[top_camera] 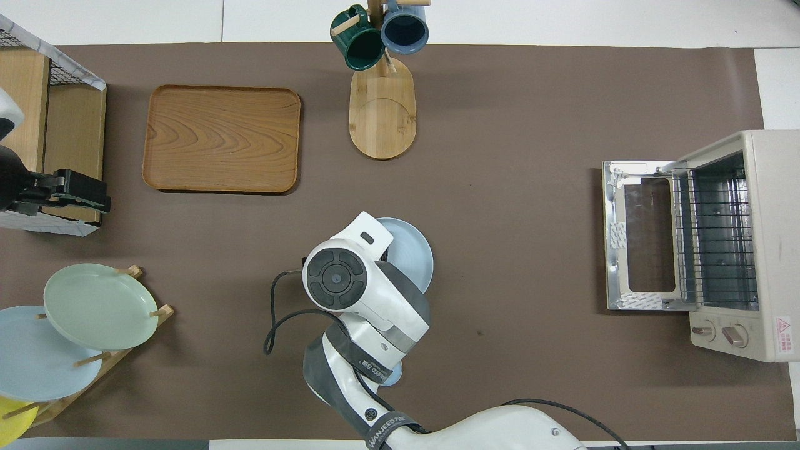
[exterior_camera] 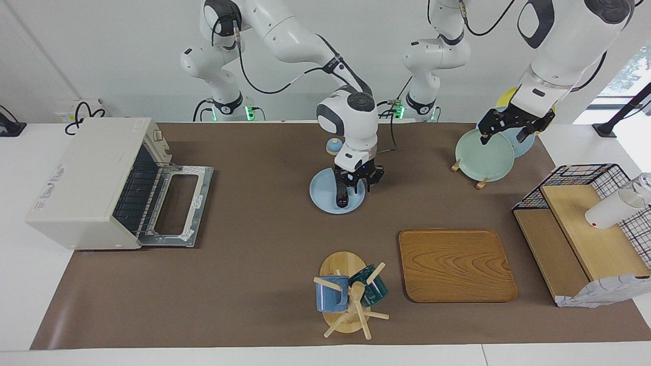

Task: Put eggplant into oven
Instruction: 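Move the right gripper to the plate and grasp the eggplant, then carry the eggplant with the right gripper to the open oven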

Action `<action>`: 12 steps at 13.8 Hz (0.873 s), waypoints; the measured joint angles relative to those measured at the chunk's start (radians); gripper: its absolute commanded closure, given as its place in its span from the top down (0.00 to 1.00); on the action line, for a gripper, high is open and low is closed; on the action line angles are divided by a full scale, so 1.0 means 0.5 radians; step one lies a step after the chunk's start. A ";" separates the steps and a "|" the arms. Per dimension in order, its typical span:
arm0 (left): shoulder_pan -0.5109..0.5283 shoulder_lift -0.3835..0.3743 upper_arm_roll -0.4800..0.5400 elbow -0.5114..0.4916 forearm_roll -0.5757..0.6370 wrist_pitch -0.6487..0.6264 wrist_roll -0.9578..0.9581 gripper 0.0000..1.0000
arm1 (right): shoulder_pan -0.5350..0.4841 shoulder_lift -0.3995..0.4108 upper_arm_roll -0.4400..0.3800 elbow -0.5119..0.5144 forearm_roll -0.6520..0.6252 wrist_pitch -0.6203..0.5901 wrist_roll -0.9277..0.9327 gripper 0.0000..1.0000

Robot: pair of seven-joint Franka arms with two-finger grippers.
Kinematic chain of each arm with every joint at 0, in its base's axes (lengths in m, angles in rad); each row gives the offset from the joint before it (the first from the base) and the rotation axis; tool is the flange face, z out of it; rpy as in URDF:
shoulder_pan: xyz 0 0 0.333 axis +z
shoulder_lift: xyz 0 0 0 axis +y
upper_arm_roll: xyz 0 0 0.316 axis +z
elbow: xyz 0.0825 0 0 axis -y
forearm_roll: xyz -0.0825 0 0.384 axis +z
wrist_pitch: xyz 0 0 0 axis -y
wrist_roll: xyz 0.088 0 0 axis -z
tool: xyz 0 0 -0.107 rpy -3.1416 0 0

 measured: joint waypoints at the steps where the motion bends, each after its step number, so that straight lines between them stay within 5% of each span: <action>1: 0.000 0.000 0.000 0.000 0.000 0.000 0.000 1.00 | 0.006 -0.008 0.001 -0.014 0.000 0.015 0.000 0.41; 7: 0.000 0.000 0.000 0.000 0.000 -0.001 0.000 1.00 | 0.034 -0.033 0.001 -0.108 0.000 0.136 0.000 0.36; 9: 0.000 0.000 0.000 0.000 0.000 -0.001 0.000 1.00 | 0.034 -0.035 0.002 -0.162 0.000 0.191 0.000 0.19; 10: 0.000 0.000 0.000 0.000 0.000 -0.001 0.000 1.00 | 0.034 -0.038 0.003 -0.172 0.000 0.197 0.000 0.00; 12: 0.000 0.000 0.000 0.000 0.000 -0.001 0.000 1.00 | 0.035 -0.048 0.004 -0.181 0.000 0.198 0.000 0.00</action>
